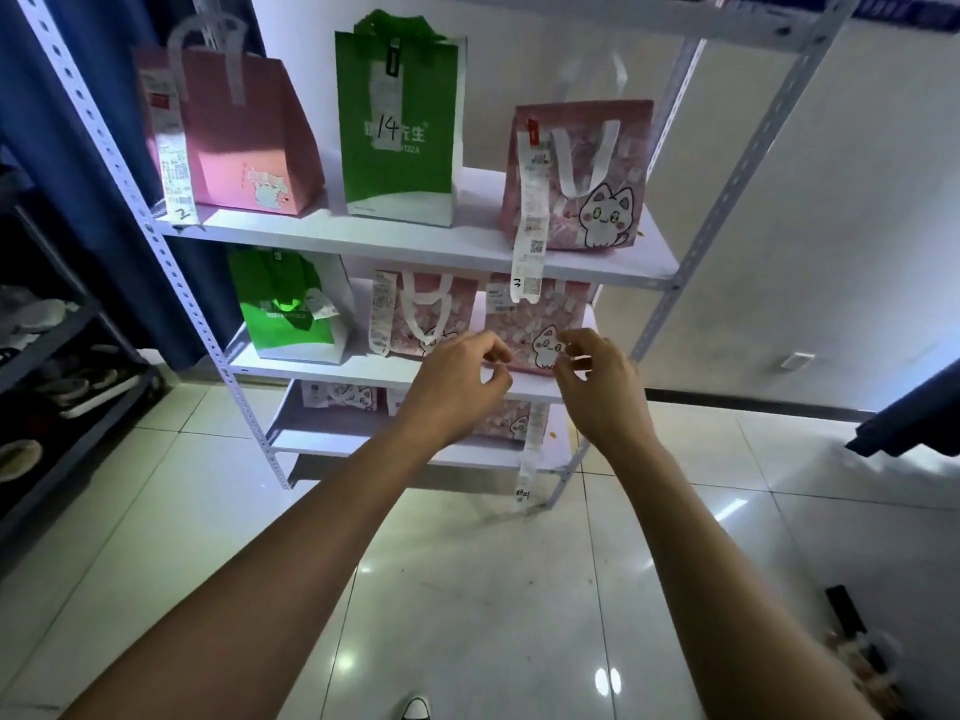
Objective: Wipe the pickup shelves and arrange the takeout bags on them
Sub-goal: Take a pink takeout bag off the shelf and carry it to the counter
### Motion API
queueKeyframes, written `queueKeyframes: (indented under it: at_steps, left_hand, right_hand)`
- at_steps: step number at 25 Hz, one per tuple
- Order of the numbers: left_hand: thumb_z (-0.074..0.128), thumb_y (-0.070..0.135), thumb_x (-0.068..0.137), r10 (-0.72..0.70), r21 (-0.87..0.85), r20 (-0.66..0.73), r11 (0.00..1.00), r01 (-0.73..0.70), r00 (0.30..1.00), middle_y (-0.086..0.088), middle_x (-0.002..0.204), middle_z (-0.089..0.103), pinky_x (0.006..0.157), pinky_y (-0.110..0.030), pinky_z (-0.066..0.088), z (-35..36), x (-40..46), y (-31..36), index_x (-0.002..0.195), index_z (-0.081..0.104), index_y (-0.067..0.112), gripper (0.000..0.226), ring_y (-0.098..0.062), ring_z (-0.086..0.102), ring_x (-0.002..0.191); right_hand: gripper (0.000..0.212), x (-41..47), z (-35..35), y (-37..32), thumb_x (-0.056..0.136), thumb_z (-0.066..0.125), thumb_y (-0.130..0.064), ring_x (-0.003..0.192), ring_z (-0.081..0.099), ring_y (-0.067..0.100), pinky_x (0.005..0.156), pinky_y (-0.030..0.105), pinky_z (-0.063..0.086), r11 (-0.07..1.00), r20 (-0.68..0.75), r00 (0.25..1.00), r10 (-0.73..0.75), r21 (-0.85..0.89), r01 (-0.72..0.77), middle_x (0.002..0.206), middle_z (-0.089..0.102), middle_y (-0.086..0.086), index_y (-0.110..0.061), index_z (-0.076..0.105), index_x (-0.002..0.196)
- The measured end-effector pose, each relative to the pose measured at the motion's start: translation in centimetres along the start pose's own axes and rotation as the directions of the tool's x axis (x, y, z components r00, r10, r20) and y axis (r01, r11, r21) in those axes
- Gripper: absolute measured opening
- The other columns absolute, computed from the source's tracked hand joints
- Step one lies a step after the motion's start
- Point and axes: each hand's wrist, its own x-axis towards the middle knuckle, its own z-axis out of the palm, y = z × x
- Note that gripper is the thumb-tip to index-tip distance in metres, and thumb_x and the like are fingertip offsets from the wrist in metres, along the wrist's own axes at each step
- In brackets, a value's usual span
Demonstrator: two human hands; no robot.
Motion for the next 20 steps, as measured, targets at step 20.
queueKeyframes:
  at_steps: [20]
  left_hand:
    - [0.060, 0.016, 0.092, -0.376, -0.077, 0.059, 0.922, 0.380, 0.925, 0.004, 0.102, 0.070, 0.078, -0.023, 0.049, 21.9, 10.9, -5.5, 0.100, 0.066, 0.018, 0.011, -0.011, 0.061, 0.098]
  right_hand:
    - [0.029, 9.7, 7.5, 21.8, 0.092, 0.057, -0.018, 0.096, 0.064, 0.013, 0.086, 0.032, 0.053, 0.969, 0.269, 0.937, 0.223, 0.040, -0.242, 0.113, 0.069, 0.001, -0.021, 0.065, 0.121]
